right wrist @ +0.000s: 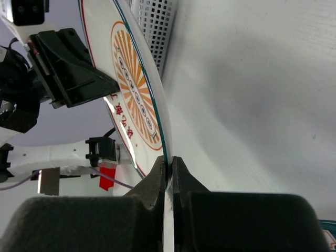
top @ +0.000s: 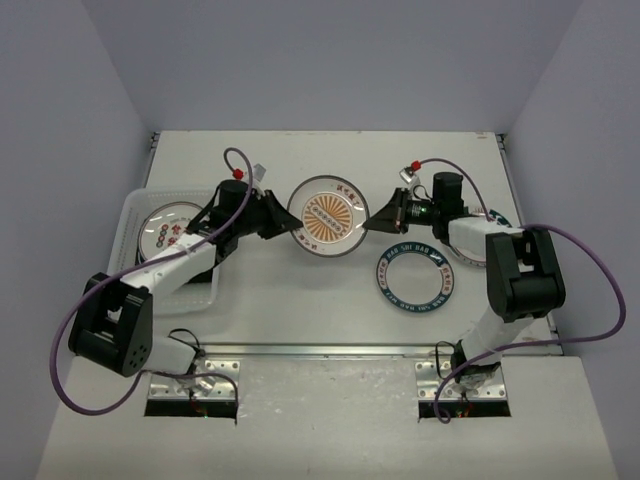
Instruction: Place the plates into the plastic bin on the countertop
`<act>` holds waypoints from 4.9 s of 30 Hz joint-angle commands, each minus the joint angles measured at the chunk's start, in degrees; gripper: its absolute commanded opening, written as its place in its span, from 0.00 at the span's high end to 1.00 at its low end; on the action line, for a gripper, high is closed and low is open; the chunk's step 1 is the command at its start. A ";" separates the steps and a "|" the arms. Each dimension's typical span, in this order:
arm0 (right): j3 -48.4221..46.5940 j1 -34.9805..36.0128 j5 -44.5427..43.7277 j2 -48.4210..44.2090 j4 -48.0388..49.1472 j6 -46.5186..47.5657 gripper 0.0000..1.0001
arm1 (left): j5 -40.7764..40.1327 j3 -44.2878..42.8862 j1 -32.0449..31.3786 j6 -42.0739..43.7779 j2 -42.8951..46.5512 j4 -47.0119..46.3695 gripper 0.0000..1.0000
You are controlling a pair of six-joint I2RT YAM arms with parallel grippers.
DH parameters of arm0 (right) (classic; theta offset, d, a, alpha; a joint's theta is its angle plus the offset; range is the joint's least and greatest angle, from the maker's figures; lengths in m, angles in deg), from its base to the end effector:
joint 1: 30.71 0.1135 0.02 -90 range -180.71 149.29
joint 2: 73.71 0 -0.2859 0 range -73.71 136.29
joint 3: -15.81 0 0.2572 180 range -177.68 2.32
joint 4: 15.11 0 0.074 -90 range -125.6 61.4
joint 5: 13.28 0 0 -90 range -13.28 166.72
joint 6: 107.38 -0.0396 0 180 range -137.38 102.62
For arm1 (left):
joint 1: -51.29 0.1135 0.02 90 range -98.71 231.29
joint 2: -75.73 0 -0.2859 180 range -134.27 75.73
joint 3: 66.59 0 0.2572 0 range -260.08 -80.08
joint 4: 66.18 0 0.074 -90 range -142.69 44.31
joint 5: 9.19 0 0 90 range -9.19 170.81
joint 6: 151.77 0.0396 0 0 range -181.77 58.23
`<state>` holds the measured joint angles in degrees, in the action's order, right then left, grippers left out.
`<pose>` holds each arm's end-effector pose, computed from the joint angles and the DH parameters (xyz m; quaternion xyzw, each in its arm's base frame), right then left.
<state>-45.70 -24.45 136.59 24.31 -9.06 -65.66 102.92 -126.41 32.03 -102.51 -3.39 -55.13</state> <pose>0.3417 0.0719 0.1960 0.0384 0.7910 0.5822 0.1840 0.2824 -0.1144 0.2533 -0.0650 0.8543 -0.3881 0.3396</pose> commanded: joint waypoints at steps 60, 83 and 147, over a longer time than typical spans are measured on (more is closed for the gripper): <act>-3.45 -0.06 -7.77 -9.42 -18.63 12.65 0.01 | -14.06 -1.30 41.44 7.42 30.23 39.94 0.00; -3.30 4.02 -43.51 -57.44 -52.06 20.83 0.01 | -8.71 -3.70 -16.69 -0.85 -5.39 -7.88 0.00; 1.82 3.87 -42.84 -53.42 -41.69 17.25 0.01 | -21.06 -2.55 44.63 1.35 24.62 32.53 1.00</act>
<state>-43.98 -20.45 91.51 -30.47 -56.18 -48.06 75.70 -131.17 68.80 -103.70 18.97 -28.17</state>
